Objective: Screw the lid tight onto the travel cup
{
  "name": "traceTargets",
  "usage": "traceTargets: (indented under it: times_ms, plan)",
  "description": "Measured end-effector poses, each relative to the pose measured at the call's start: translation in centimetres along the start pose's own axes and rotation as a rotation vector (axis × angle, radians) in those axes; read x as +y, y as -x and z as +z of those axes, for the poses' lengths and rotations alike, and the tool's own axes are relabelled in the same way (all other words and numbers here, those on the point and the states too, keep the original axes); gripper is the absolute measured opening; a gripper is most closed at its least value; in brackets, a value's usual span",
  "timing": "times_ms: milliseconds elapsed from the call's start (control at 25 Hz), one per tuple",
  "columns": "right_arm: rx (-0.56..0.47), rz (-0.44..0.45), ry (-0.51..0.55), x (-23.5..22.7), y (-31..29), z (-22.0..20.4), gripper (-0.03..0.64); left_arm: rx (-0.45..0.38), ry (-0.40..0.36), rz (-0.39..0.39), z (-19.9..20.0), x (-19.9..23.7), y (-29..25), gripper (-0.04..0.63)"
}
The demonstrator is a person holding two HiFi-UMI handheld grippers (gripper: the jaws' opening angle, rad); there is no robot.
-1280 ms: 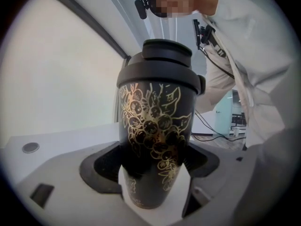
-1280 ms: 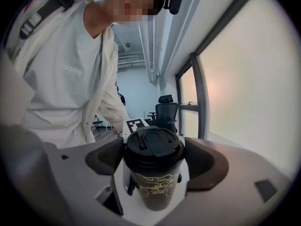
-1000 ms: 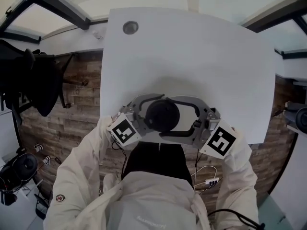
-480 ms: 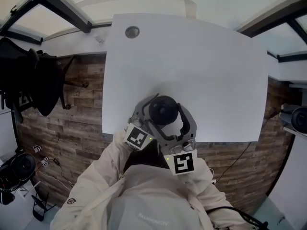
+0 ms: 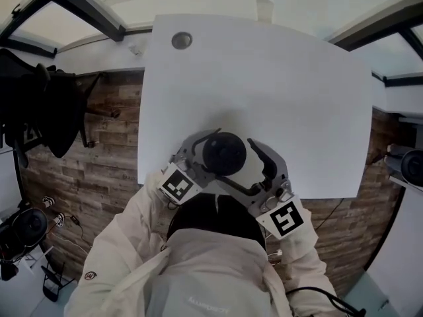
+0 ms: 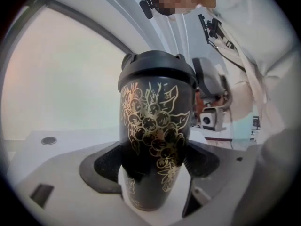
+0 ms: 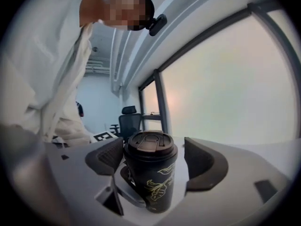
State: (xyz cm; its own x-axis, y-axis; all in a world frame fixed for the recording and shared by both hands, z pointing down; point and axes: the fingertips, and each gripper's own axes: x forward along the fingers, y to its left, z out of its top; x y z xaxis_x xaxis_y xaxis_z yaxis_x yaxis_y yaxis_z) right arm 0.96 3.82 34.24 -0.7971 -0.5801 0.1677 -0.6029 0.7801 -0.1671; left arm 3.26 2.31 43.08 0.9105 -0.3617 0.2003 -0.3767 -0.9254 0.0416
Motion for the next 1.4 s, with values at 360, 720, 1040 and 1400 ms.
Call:
traceTargets:
  times_ms: [360, 720, 1040, 1400]
  plan:
    - [0.087, 0.526, 0.12, 1.1, -2.7, -0.3, 0.387, 0.024, -0.051, -0.23, -1.3, 0.1, 1.3, 0.397]
    - [0.066, 0.604, 0.138, 1.8, -2.8, -0.8, 0.387, 0.043, -0.063, -0.301, -1.8, -0.6, 1.2, 0.397]
    - [-0.044, 0.19, 0.103, 1.6, -3.2, -0.5, 0.387, 0.021, -0.029, -0.104, -1.9, 0.1, 1.6, 0.397]
    - [-0.128, -0.345, 0.007, 1.1, -2.3, -0.5, 0.385, -0.01, -0.014, 0.193, -1.5, 0.6, 0.9, 0.399]
